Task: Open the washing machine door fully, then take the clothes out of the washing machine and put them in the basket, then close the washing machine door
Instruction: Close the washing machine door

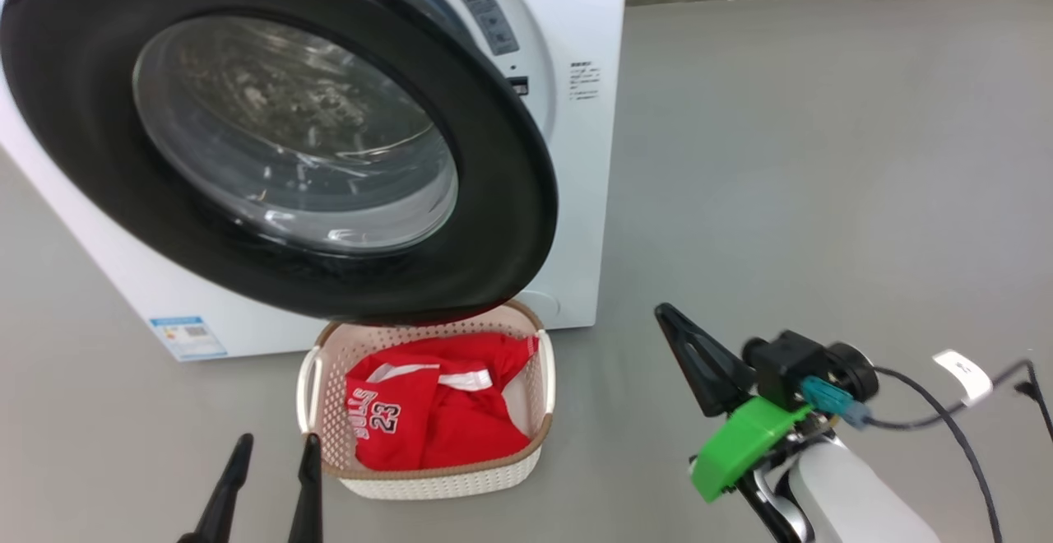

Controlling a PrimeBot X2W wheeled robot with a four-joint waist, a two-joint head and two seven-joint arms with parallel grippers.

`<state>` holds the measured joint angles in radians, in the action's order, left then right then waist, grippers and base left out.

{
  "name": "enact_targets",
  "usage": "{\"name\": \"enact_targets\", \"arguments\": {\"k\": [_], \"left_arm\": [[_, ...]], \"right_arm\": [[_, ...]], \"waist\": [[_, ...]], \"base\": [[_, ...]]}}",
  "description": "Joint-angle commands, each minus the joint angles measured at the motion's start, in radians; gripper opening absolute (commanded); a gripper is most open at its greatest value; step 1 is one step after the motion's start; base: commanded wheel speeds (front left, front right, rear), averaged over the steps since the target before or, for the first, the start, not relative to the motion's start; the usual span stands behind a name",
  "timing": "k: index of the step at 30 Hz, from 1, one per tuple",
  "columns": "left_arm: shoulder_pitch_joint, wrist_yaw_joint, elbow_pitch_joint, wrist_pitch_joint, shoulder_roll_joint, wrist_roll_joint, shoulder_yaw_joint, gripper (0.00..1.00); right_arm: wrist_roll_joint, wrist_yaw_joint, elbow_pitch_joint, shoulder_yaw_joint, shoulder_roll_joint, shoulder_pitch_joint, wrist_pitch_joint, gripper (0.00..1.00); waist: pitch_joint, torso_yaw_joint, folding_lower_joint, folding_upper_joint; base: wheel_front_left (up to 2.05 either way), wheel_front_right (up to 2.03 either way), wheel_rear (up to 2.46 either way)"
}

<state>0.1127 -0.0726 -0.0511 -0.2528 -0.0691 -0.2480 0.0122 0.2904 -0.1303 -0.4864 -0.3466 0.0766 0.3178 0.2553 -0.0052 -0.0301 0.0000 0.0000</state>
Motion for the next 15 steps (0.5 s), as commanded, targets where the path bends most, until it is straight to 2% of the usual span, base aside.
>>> {"name": "enact_targets", "arguments": {"k": [1,9,15], "left_arm": [[-0.05,-0.008,0.028,-0.009,-0.001,0.012,-0.023,1.0],[-0.09,-0.011,0.033,-0.009,0.004,0.023,0.007,1.0],[-0.112,-0.009,0.042,-0.009,0.007,0.028,0.02,1.0]], "right_arm": [[0.014,0.0,-0.004,-0.044,0.001,0.064,0.006,0.0],[0.067,0.0,-0.1,-0.15,0.018,0.23,0.006,0.0],[0.097,0.0,-0.143,-0.19,0.027,0.318,0.006,0.0]], "waist": [[0.021,0.025,0.0,0.0],[0.08,0.086,0.0,0.0],[0.119,0.116,0.0,0.0]], "base": [[0.0,0.0,0.0],[0.0,0.0,0.0],[0.0,0.0,0.0]]}}
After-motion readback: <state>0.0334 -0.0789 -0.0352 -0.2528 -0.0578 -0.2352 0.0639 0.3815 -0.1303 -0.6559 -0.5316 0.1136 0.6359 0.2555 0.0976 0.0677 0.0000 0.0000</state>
